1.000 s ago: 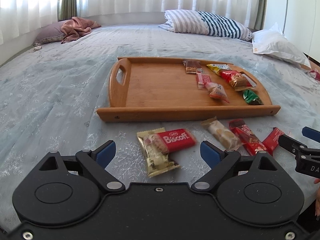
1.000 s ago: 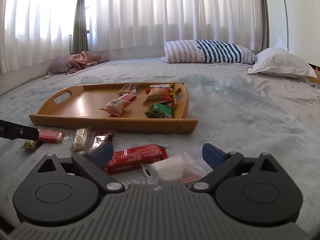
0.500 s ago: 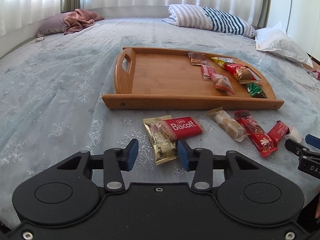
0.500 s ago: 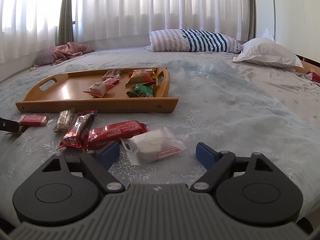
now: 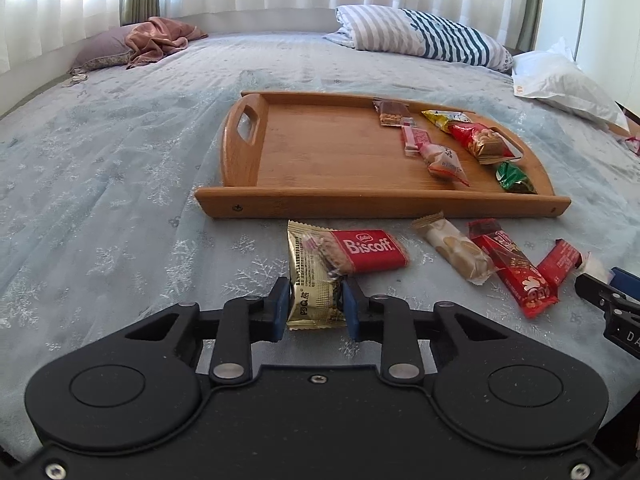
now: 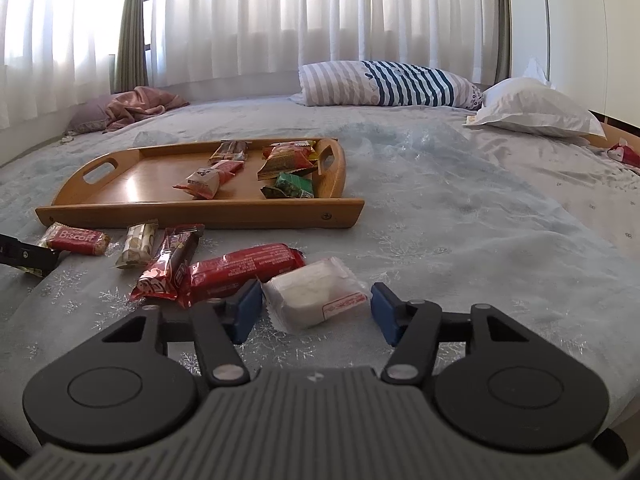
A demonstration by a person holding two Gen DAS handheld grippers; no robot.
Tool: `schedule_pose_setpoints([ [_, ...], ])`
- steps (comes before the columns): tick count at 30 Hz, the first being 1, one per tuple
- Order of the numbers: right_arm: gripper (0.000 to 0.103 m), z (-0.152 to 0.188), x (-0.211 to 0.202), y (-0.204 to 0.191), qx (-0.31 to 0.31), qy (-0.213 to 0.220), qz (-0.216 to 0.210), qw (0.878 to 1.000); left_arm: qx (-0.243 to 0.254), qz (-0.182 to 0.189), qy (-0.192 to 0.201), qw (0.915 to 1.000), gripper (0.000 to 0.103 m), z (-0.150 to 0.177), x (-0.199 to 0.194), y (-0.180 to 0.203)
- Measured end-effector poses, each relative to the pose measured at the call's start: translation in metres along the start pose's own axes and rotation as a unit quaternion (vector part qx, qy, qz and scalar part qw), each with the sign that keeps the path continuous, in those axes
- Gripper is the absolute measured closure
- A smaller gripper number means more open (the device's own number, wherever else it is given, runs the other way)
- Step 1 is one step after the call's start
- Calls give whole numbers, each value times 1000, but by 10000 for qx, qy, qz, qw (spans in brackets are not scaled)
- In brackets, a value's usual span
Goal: Organize snacks
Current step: 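Grasp the gold foil packet with the left tool while the right tool grasps the white packet, then carry the gold packet onto the tray with the left tool while the right tool places the white packet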
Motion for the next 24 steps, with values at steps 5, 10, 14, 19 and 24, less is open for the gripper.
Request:
schedule_pose_setpoints([
  [5,41,-5,-6,-4,-135,75,56,9999,-26,-110,31,9999,77,-1,-9,-11],
  [10,41,-14,-10,-3,-262,202,259,9991,397,-865,515,9941,76,-7,-20,-23],
  [14,41,-23,-13,-1,-231,294,229,9990,12,-396,311,9987,77,-12,-23,-28],
  [19,41,-39,-12,-4,-252,448,136,9986,-371,-82,205,9991,77,-24,-22,-38],
  [24,41,-60,-5,-16,-444,570,-104,9973,-457,180,264,9984,77,-45,-22,-39],
])
Point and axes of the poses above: each gripper's, at about its wrist camera, not at the fingertips, and x roughly the way its jaws point, y to its right, z to its underside, the point moved 10 cm from there along x, roughly the way its jaws point, and after that the axes turned 12 degrees about -z, right-handed, at the moved point
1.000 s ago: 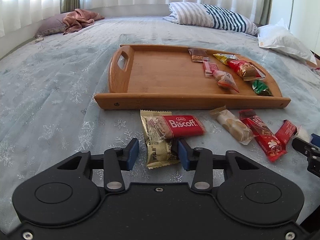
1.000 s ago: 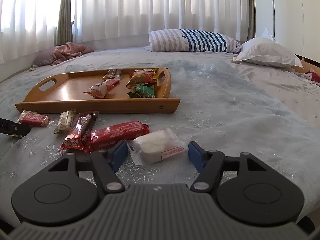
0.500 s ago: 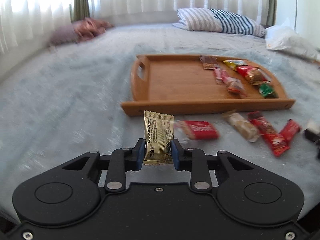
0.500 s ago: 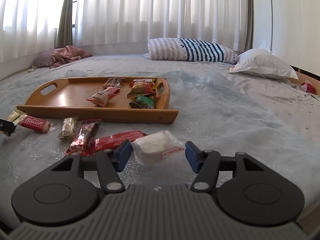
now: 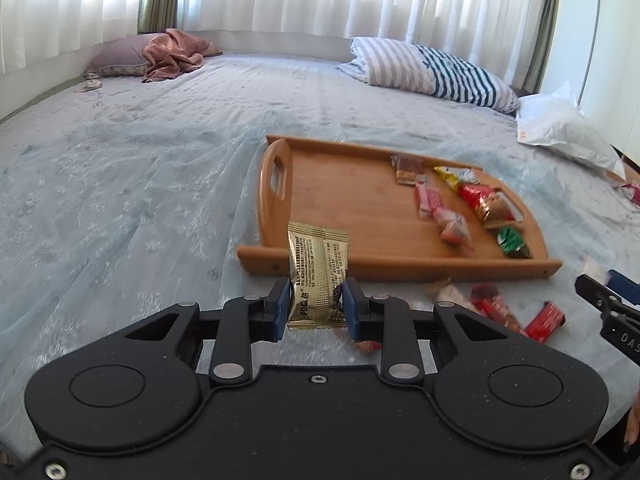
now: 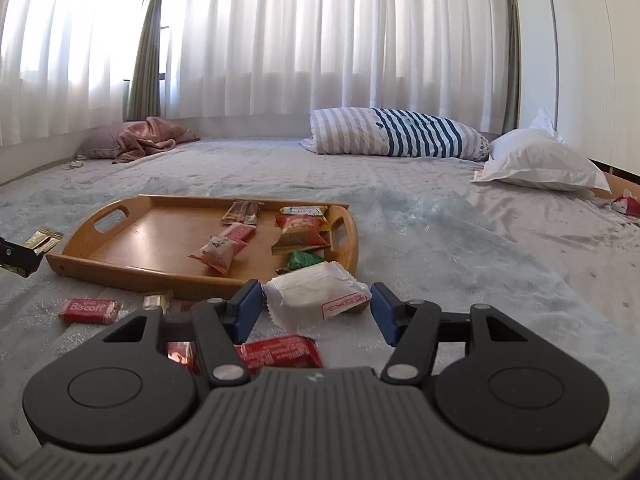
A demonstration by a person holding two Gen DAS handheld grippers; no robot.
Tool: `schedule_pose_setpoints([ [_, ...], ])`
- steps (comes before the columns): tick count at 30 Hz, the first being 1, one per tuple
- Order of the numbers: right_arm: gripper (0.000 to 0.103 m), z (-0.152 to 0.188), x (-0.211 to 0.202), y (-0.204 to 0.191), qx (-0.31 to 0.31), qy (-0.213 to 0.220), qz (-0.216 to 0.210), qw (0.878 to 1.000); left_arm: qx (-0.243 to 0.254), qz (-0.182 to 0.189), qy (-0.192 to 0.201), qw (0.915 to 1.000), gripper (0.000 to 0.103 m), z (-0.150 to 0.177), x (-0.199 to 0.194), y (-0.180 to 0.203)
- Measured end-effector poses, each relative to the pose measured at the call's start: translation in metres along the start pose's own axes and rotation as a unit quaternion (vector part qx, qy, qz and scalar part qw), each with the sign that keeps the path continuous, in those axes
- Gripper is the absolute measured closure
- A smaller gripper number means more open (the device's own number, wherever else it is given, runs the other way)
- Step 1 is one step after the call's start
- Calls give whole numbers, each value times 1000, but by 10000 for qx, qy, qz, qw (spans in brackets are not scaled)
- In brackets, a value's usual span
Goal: Organize snacks
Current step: 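Carry the gold packet onto the tray with the left tool while the right tool places the white packet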
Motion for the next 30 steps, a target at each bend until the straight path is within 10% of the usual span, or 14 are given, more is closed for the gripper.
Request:
schedule_pose_setpoints([
  [30,41,-94,208,-69,-144,-873,-1867,9784,37,364,-601,9975,77,-124,145,32],
])
Point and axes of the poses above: each gripper's, at about its wrist camera, not at the fingertips, and x roughly the way its jaws point, y to its right, z to its underside, the point moved 10 cm from there along x, roughly the way its jaws point, and after that the axes turned 12 degrees about -z, right-handed, at the moved point
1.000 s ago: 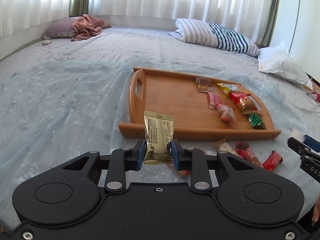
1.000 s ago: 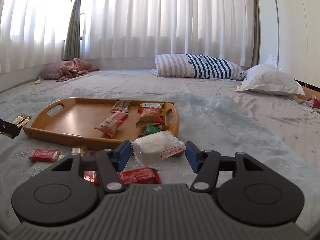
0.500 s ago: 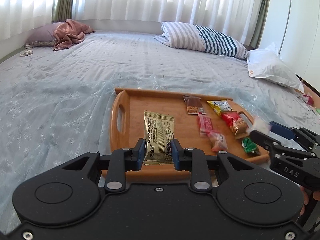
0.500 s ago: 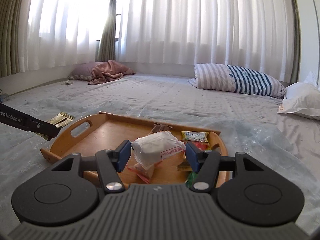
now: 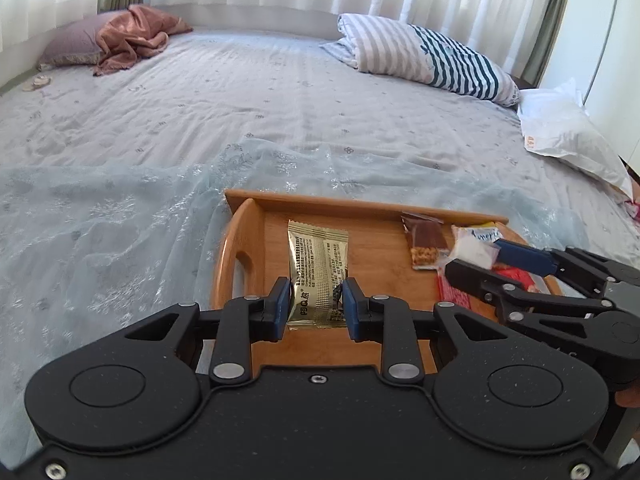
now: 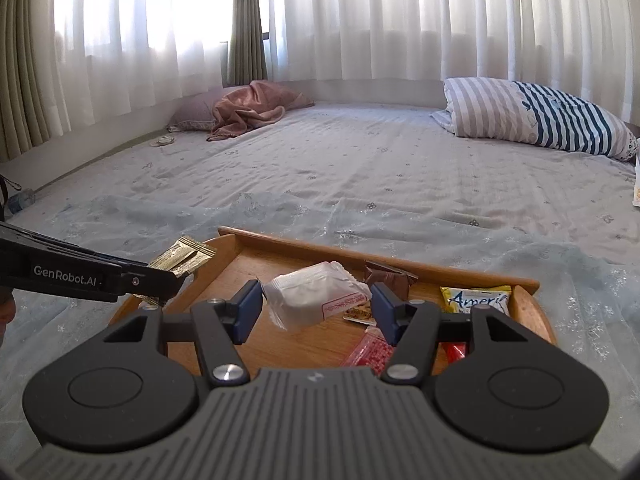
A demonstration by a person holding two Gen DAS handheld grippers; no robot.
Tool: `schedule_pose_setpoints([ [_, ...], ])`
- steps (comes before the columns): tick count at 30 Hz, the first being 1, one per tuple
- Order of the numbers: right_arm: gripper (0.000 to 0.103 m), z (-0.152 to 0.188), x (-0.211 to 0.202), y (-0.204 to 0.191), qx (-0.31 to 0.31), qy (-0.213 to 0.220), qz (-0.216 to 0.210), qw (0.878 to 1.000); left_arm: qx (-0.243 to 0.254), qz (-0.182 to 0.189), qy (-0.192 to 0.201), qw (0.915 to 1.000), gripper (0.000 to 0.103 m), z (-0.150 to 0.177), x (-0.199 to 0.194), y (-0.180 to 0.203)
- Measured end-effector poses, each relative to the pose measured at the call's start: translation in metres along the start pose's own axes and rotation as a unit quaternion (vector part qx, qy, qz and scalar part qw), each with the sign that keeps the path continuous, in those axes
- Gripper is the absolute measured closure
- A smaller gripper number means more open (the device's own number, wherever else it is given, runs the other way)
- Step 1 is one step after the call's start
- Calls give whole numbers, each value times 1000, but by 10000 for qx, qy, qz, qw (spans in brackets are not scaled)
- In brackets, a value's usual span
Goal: Organize snacks
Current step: 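Carry the gold packet onto the tray with the left tool while the right tool places the white packet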
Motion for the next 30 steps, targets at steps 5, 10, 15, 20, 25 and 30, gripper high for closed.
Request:
schedule_pose_setpoints([
  [5,40,-4,39,6,-294,-246,-80,9992,18,-4,-279,9996,77,-12,42,-2],
  [10,40,-6,67,13,-500,-453,-23,9977,17,18,-442,9990,77,-21,73,-1],
  [15,39,-3,83,14,-697,-625,-146,9955,112,41,-494,9987,77,-25,91,3],
  [20,39,-1,93,20,-688,-705,-225,9949,131,64,-529,9985,77,-28,104,6],
  [25,40,0,100,22,-687,-771,-256,9943,127,42,-562,9983,76,-27,113,7],
  [30,43,6,106,19,-837,-873,-302,9922,167,-10,-542,9984,76,-28,119,8],
])
Point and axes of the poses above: each gripper's, at about its wrist camera, not at the fingertips, and x roughly the way its jaws point, y to its right, z to its underside, the point moved 10 cm from there along x, roughly the way its jaws point, and after that the axes turned 12 degrees about -z, right-handed, at the moved point
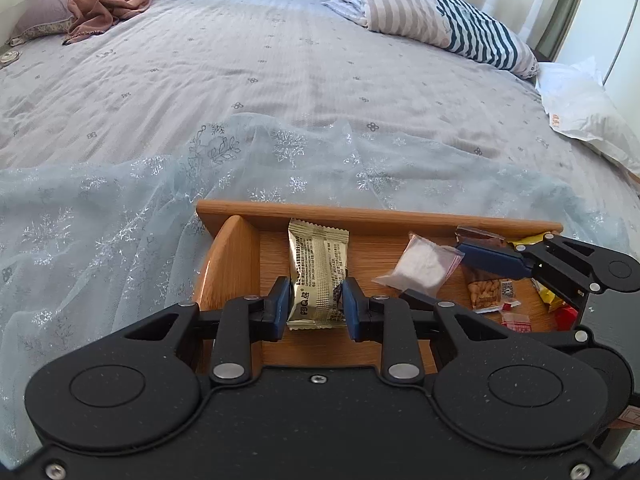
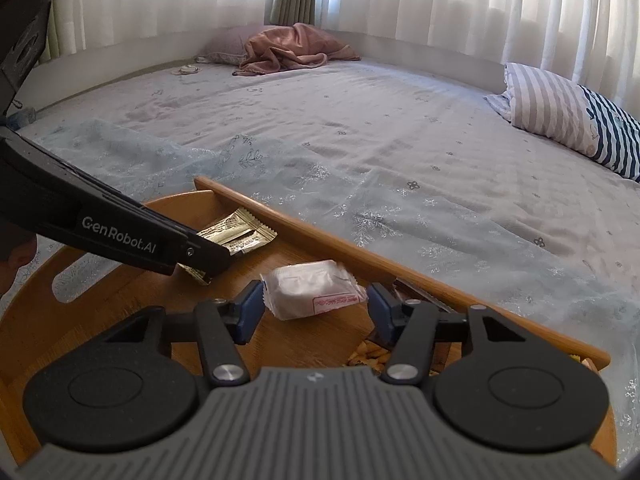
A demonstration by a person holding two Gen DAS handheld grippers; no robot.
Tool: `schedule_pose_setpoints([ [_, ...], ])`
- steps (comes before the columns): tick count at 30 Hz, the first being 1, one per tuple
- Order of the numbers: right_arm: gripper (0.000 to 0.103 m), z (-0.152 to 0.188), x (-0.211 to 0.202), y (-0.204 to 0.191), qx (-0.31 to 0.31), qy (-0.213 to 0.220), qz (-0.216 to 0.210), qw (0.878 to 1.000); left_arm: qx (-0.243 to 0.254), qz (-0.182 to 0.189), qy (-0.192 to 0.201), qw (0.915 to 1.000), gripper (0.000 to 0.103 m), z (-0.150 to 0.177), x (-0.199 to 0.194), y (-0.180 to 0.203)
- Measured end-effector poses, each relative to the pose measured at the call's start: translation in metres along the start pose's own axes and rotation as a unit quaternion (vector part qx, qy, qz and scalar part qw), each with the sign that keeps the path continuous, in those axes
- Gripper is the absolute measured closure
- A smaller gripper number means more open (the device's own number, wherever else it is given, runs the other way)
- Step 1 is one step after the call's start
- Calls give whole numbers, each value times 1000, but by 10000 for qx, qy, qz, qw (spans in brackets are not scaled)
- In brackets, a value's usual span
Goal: Organize snacks
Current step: 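Carry the gold packet onto the tray with the left tool while the right tool places the white packet, then move both open tools back to the snack pile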
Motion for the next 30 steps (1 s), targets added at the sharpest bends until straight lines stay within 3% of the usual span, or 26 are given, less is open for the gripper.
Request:
schedule_pose_setpoints([
  [7,42,-1,5,0,-16,-62,-16,10000,30,5,37,10000,76,-3,3,2],
  [11,32,1,8,1,-38,-152,99,9998,40,-71,66,9999,74,-4,3,2],
  [13,27,0,7,1,1,-130,99,9999,37,-87,63,9999,65,-4,1,2],
  [20,20,-4,-13,1,96,90,195,9997,-3,-95,214,9997,48,-1,-19,-4],
  [25,16,-3,-41,-1,292,326,215,9988,-19,-26,432,9991,26,8,-52,-7],
  [30,13,6,-78,-9,301,548,279,9977,55,-15,620,9981,19,25,-85,-7],
])
Point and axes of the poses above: each gripper's, at about its wrist camera, not at the fingertips, and x roughly the way its jaws point, y to its right, z to its underside, the point moved 10 cm from there along x, roughly the way its jaws point, and after that the axes turned 12 degrees about -z, right-handed, at the moved point
